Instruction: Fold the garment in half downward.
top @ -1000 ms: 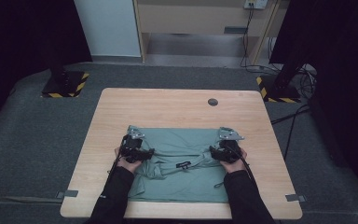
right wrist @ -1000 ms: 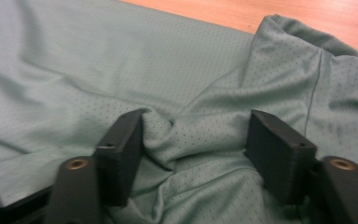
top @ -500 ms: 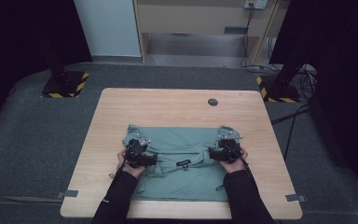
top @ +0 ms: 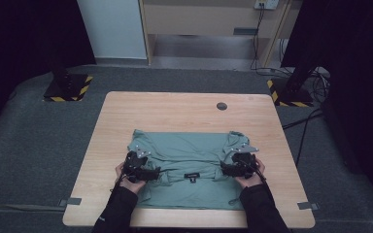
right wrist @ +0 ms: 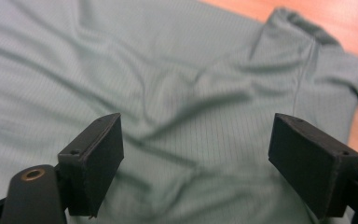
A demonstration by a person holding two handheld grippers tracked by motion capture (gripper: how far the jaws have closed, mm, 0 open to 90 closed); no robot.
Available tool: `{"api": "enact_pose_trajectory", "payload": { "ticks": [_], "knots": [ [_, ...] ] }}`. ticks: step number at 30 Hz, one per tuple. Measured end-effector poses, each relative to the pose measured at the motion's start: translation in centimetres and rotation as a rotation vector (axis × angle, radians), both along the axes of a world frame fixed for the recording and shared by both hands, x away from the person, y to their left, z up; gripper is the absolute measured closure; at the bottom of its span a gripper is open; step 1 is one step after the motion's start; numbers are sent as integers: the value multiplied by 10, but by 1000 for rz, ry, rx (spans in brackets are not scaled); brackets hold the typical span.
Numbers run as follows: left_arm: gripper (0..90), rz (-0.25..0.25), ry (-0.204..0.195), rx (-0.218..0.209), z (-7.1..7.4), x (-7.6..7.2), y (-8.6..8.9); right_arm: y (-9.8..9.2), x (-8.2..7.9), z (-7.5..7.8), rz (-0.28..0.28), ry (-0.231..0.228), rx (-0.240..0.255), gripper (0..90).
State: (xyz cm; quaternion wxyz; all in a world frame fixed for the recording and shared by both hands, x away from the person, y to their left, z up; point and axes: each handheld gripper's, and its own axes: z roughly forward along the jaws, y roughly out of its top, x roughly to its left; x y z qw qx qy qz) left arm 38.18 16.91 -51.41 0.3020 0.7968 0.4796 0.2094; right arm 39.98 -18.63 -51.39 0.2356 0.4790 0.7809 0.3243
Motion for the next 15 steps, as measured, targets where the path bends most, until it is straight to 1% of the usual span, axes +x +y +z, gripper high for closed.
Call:
{"api": "enact_pose_trajectory", "payload": {
  "ticks": [1,3,5,6,7,8,10,11,13,15],
  "knots": [
    [163,8,-10,18,0,2,-3,4,4,-1,-7,-2,-4,178],
    [160,15,-15,61,-3,6,-5,10,11,-7,-13,18,-23,177],
    [151,18,21,99,-8,8,-3,12,14,-15,-9,52,-51,166],
    [130,17,26,84,-8,6,0,11,12,-17,-9,50,-49,167],
    [134,15,25,82,-7,2,4,8,8,-16,-5,54,-41,167],
    [140,8,21,84,-6,-3,7,5,4,-16,5,55,-46,167],
    [144,-5,37,69,-5,-11,15,-1,-6,-15,29,65,-47,165],
    [144,-13,53,57,-4,-14,18,-4,-11,-13,43,84,-46,162],
    [136,-28,88,25,-2,-18,25,-8,-20,-12,68,96,-52,161],
    [136,-26,90,-24,3,-20,29,-10,-27,-9,78,98,-56,160]
  ]
}}
